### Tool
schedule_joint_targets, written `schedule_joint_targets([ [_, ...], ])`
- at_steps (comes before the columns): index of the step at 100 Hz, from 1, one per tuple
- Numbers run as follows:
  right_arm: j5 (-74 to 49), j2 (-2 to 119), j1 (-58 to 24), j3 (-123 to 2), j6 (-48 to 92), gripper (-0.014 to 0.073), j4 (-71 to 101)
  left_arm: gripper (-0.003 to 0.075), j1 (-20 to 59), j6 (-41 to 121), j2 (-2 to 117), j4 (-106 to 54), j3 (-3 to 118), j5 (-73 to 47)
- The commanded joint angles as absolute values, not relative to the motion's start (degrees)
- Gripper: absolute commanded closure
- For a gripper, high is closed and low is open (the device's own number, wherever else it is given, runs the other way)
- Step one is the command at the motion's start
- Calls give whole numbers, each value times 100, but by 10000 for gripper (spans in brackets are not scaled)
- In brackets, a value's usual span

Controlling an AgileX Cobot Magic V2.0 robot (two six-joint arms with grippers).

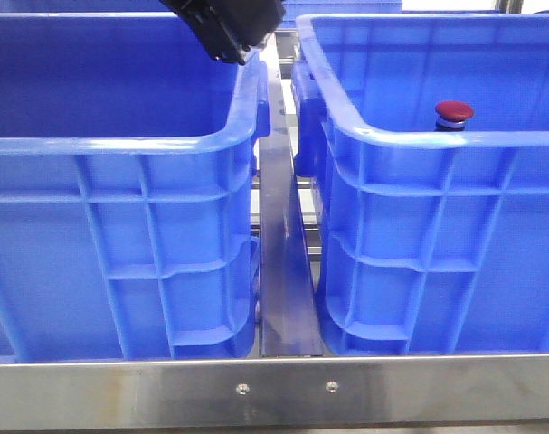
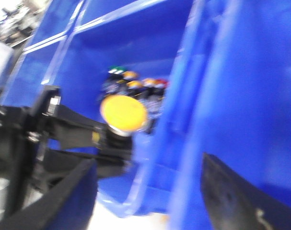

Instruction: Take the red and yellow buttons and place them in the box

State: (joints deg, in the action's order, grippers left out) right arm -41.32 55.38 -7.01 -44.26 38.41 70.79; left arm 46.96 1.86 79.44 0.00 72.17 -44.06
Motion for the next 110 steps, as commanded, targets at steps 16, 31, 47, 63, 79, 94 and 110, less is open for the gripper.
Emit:
schedule_joint_targets([
  [16,-5048,6498,-679,-5382,3867,-26,7996,639,4743,183,7731,-72,7381,-4015],
  [31,-5221,6972,-775,-5737,3867,-26,8172,639,4743,183,7731,-85,7381,-4002],
  [47,-5207,7427,-966,-6003,3867,-26,8172,639,4743,183,7731,-85,7381,-3998],
  [63,-5205,7718,-1110,-6066,3867,-26,8202,639,4743,183,7731,-85,7381,-3986],
  [79,-5216,7860,-1271,-6066,3867,-26,8240,639,4743,183,7731,-92,7381,-3984],
  [94,-5222,7867,-1320,-6066,3867,-19,8240,639,4743,183,7731,-92,7381,-3960],
  [110,-5222,7867,-1320,-6066,3867,141,8240,639,4743,183,7731,-92,7381,-3960],
])
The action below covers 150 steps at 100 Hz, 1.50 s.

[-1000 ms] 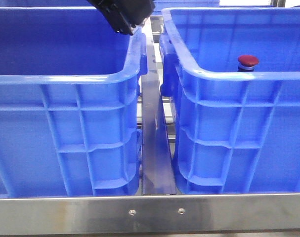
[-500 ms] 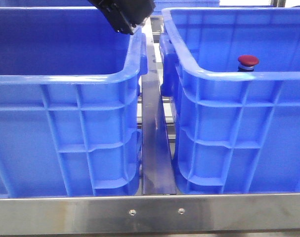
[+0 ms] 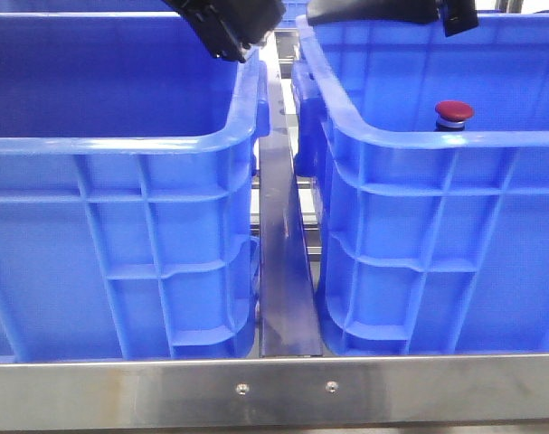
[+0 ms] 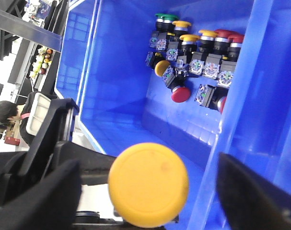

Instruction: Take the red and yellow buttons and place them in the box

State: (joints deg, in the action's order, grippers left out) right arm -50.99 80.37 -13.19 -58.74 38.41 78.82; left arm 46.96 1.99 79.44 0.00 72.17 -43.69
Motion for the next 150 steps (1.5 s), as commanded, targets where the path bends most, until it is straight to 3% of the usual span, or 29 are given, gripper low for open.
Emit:
schedule_joint_targets([
  [1,-5222,7867,-1320,-6066,3867,152,8240,638,4743,183,7731,-92,7381,-3960],
  [10,-5233,7867,-1320,-6066,3867,273,8240,631,4743,183,7740,-81,7381,-3980],
  [18,-5225,7867,-1320,-6066,3867,326,8240,594,4743,183,7740,-81,7381,-3980],
  [39,-5264,7862,-1320,-6066,3867,332,8244,337,4743,183,7740,-81,7381,-3957],
  [51,-5259,7826,-1225,-6077,3871,332,8244,256,4743,183,7740,-81,7381,-3957],
  [79,-5062,7327,-67,-6077,4457,332,7915,257,4743,183,7740,-81,7381,-3957],
  [99,-4264,6869,719,-6077,4621,332,6553,258,4743,183,7740,-81,7381,-3957],
  [121,-3056,6777,964,-5839,4621,332,5316,258,4743,173,7740,-102,7381,-3957],
  [150,-1004,7175,972,-5242,4621,332,5256,258,4743,173,7740,-102,7381,-3957],
])
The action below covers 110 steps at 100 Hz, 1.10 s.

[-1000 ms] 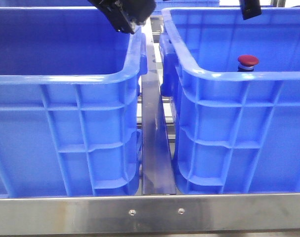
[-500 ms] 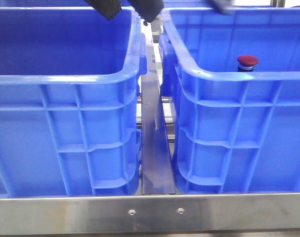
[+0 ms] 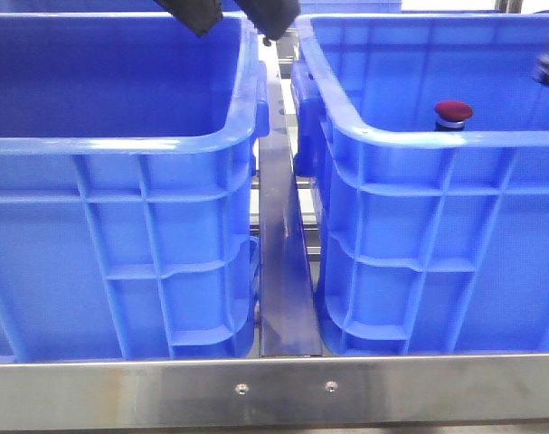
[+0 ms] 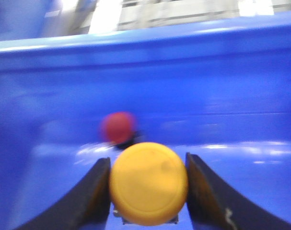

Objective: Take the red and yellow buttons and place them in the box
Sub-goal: 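Lower the yellow button into the bin with the right gripper and release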

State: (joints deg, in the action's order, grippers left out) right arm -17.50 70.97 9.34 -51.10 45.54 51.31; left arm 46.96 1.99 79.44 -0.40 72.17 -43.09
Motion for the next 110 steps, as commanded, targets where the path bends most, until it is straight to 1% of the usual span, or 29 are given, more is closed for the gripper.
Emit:
schedule_joint_targets([
  [1,-959,7196,972,-5251,4621,332,5256,258,4743,173,7740,-102,7381,-3957],
  [27,-142,8026,972,-5298,4621,332,5256,258,4743,173,7740,-102,7381,-3913],
  [42,-141,8550,918,-5585,4621,332,5260,258,4743,173,7740,-102,7381,-3699],
  [68,-193,9160,917,-6088,4621,332,5262,258,4743,173,7740,-102,7381,-3677],
  [95,-198,9406,917,-6255,4621,332,5268,258,4743,173,7740,-102,7381,-3677],
  [105,-243,9412,917,-6255,4621,310,5268,258,4743,173,7740,-102,7381,-3677],
  [110,-308,9412,917,-6255,4621,272,5268,258,4743,173,7740,-102,7381,-3677],
])
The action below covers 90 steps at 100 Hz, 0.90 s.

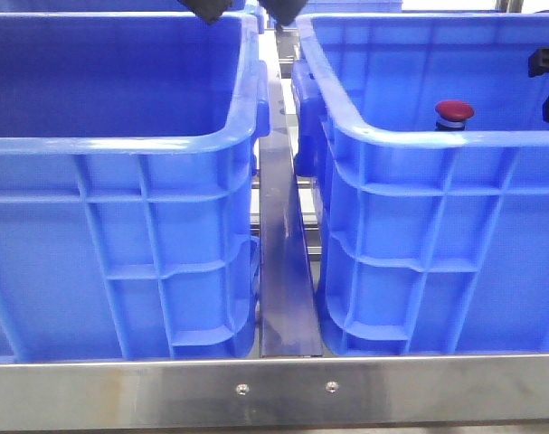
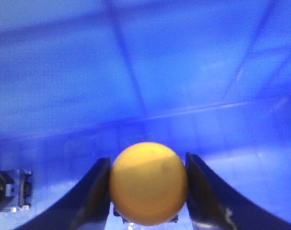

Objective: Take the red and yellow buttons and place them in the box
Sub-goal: 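Lower the yellow button into the bin with the right gripper and release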

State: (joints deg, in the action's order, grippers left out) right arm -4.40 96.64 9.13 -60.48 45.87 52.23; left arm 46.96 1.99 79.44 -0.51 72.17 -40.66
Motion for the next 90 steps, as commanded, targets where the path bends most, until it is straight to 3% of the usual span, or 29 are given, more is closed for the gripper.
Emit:
schedule_joint_targets([
  [1,-317,9412,917,-6255,4621,266,5268,258,4743,173,7740,-102,7381,-3677],
  [35,-358,9460,917,-6255,4621,20,5268,258,4743,173,7740,-102,7381,-3677],
  [90,-1120,8503,923,-6255,4621,18,5268,258,4731,173,7740,-102,7381,-3677],
])
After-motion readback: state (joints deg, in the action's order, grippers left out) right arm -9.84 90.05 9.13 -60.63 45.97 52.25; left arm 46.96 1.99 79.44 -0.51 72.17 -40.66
